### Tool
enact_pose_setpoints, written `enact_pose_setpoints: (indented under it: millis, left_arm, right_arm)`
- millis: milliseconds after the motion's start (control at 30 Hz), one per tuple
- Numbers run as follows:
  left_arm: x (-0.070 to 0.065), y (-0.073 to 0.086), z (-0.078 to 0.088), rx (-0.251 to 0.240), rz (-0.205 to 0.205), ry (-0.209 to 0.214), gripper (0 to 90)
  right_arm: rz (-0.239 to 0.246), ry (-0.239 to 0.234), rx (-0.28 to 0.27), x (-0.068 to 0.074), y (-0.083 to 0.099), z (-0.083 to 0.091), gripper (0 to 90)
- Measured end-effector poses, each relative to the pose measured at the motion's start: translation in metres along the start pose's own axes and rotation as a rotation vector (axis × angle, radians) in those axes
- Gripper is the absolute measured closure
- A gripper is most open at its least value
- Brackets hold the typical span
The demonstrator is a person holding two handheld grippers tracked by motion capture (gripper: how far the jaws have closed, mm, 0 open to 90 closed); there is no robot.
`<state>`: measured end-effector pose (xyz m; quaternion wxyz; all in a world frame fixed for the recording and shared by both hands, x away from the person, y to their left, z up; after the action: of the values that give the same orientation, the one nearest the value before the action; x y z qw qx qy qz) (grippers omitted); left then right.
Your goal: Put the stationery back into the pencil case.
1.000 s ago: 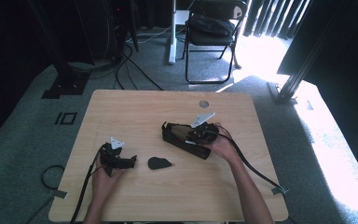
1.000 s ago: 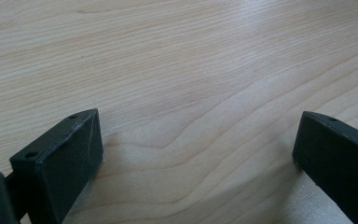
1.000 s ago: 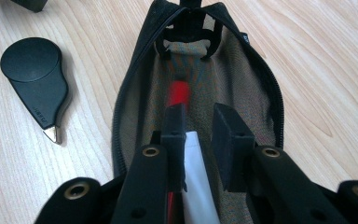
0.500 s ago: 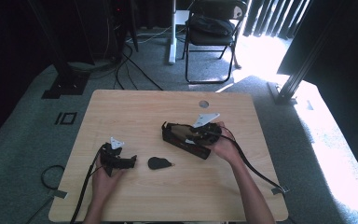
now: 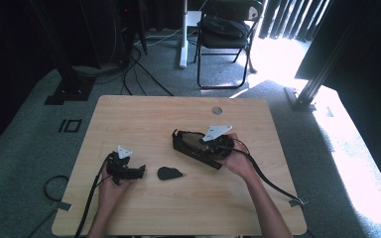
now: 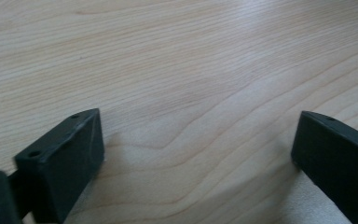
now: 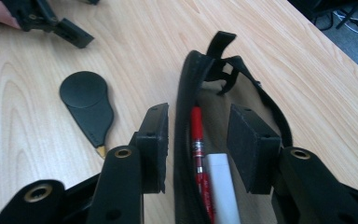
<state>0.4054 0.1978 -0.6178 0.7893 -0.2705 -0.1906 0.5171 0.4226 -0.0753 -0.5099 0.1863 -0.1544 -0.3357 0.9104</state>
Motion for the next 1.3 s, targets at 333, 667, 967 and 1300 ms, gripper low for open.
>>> enact_pose_setpoints:
  millis: [333,667,967,1300]
  left_arm:
    - [-0.018,-0.007,0.001,-0.017,-0.047,0.037,28.5]
    - [-0.046,-0.011,-0.003,-0.026,-0.125,0.097,28.5]
    - [-0.067,-0.015,-0.006,-0.029,-0.170,0.138,28.8]
    - [-0.099,-0.008,0.000,-0.030,-0.236,0.192,28.7]
  right_arm:
    - [0.023,-0.001,-0.015,0.012,-0.001,0.007,57.8]
    - [0.025,-0.001,-0.026,0.016,-0.002,0.010,57.7]
    - [0.022,-0.002,-0.031,0.019,-0.001,0.011,57.7]
    - [0.000,0.005,-0.014,0.028,0.014,0.011,57.4]
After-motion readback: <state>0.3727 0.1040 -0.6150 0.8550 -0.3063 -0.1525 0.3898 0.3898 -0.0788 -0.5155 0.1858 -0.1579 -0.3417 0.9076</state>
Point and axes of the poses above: each handheld gripper's, and its own axes: z roughly backward along the jaws, y roughly out of its underside, x roughly to its left, the point moved 9 cm from there along -z, roughly forward along the jaws, and after that the axes turned 6 degrees about x, right-handed, at the moved point
